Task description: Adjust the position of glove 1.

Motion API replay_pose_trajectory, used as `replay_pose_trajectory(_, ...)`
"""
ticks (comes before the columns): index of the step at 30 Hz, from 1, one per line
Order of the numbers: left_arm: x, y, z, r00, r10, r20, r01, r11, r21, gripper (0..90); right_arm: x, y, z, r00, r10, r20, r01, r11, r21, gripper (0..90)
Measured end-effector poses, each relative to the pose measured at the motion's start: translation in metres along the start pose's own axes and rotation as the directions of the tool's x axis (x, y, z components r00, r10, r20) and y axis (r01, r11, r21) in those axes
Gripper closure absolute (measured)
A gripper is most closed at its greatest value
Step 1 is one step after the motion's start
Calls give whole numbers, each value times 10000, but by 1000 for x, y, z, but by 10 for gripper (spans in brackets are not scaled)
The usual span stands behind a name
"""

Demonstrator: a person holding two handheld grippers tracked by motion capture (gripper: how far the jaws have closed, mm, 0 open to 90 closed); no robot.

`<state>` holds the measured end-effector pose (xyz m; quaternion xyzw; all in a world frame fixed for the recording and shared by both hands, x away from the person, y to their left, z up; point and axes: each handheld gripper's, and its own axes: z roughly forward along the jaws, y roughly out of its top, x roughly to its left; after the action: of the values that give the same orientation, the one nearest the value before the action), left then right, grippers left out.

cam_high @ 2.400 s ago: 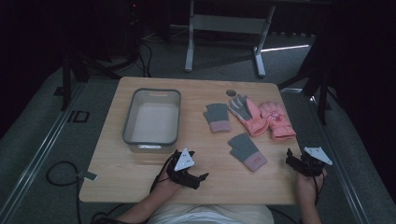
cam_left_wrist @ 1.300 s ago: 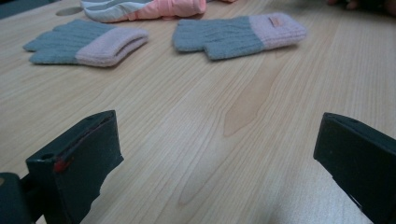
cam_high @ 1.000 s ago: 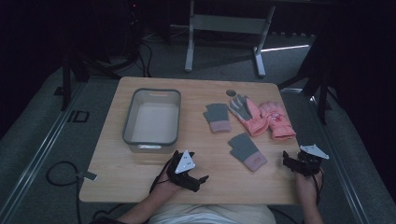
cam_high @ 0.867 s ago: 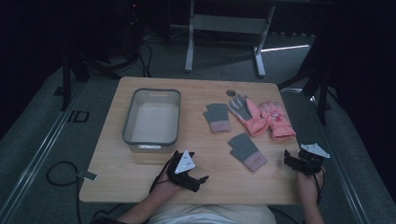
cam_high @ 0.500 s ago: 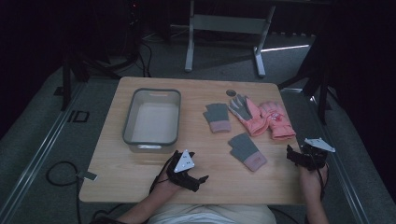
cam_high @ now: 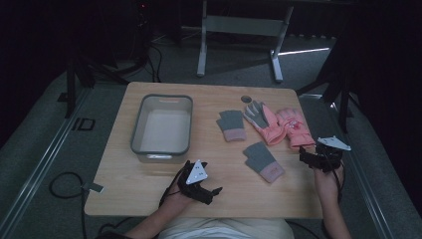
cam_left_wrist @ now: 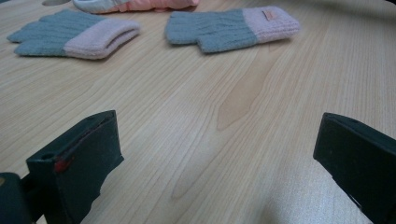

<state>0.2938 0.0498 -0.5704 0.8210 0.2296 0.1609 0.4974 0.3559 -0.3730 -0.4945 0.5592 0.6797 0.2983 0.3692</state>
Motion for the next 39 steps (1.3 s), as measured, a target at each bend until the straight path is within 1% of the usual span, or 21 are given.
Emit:
replay_pose_trajectory(2, 0, 0, 0, 10000, 0, -6, 0, 10000, 8, 4, 2, 6, 1, 9999, -118, 4, 118, 9999, -57, 130)
replay_pose_trajectory(4, 0, 0, 0, 10000, -19, -26, 19, 10000, -1, 4, 3, 11, 1, 9999, -112, -32, 112, 9999, -94, 138)
replay_pose_trajectory(5, 0, 0, 0, 10000, -17, -26, 17, 10000, -8, 5, 3, 14, 2, 9999, -69, -133, 68, 10000, -55, 140)
replay_pose_trajectory(7, 0, 0, 1, 10000, -9, -37, 9, 10000, 7, 5, 3, 20, 4, 9983, 201, -556, -191, 9996, 195, 149)
replay_pose_trajectory(8, 0, 0, 1, 10000, -15, -30, 15, 10000, 7, 5, 2, 23, 6, 9959, 419, -803, -389, 9985, 388, 148)
replay_pose_trajectory(9, 0, 0, 1, 10000, -19, -18, 19, 10000, 3, 5, 2, 26, 7, 9939, 545, -963, -505, 9978, 439, 146)
replay_pose_trajectory(10, 0, 0, 0, 10000, -19, 4, 19, 10000, 8, 5, 3, 29, 8, 9947, 494, -897, -462, 9982, 373, 144)
replay_pose_trajectory(11, 1, 0, 0, 10000, -40, 37, 40, 10000, -15, 5, 5, 31, 8, 9966, 388, -728, -370, 9990, 261, 144)
replay_pose_trajectory(12, 1, 0, 0, 10000, -79, 47, 79, 10000, -13, 5, 7, 34, 8, 9967, 319, -743, -304, 9993, 210, 140)
replay_pose_trajectory(16, 1, 0, 0, 10000, -47, -1, 47, 10000, 4, 5, 12, 47, 11, 9943, 451, -968, -428, 9988, 253, 138)
replay_pose_trajectory(20, 1, 0, 0, 10000, -45, -1, 45, 10000, 14, 5, 19, 56, 17, 9872, 690, -1440, -639, 9972, 393, 127)
replay_pose_trajectory(21, 1, 0, 0, 10000, -57, 3, 57, 10000, 10, 5, 21, 57, 18, 9865, 755, -1454, -709, 9968, 361, 129)
replay_pose_trajectory(23, 1, 0, 0, 10000, -57, 18, 57, 10000, -1, 5, 26, 61, 21, 9831, 709, -1689, -658, 9972, 353, 115)
replay_pose_trajectory(24, 1, 0, 0, 10000, -44, 10, 44, 10000, 4, 5, 29, 63, 22, 9837, 685, -1661, -637, 9974, 344, 118)
replay_pose_trajectory(26, 0, 0, 0, 10000, -4, -30, 4, 10000, 3, 5, 35, 66, 24, 9801, 489, -1923, -425, 9984, 368, 115)
replay_pose_trajectory(27, -1, 0, 0, 10000, 34, -49, -34, 10000, 0, 5, 38, 68, 25, 9809, 421, -1899, -361, 9987, 351, 118)
replay_pose_trajectory(29, -1, 0, 0, 9999, 83, -56, -83, 10000, -9, 5, 42, 72, 27, 9779, 258, -2074, -199, 9993, 305, 130)
replay_pose_trajectory(30, -1, 0, 0, 10000, 76, -59, -76, 10000, -5, 4, 45, 73, 28, 9779, 223, -2080, -158, 9993, 330, 138)
replay_pose_trajectory(32, 0, 0, 0, 10000, 32, -49, -32, 10000, -11, 4, 49, 77, 31, 9731, 150, -2297, -79, 9995, 317, 144)
replay_pose_trajectory(36, -1, 0, 0, 10000, 51, -46, -51, 10000, -12, 4, 60, 84, 35, 9673, -110, -2533, 166, 9997, 200, 194)
replay_pose_trajectory(39, -1, 0, 0, 10000, 53, -43, -53, 10000, -28, 4, 69, 89, 39, 9625, -174, -2707, 236, 9995, 194, 240)
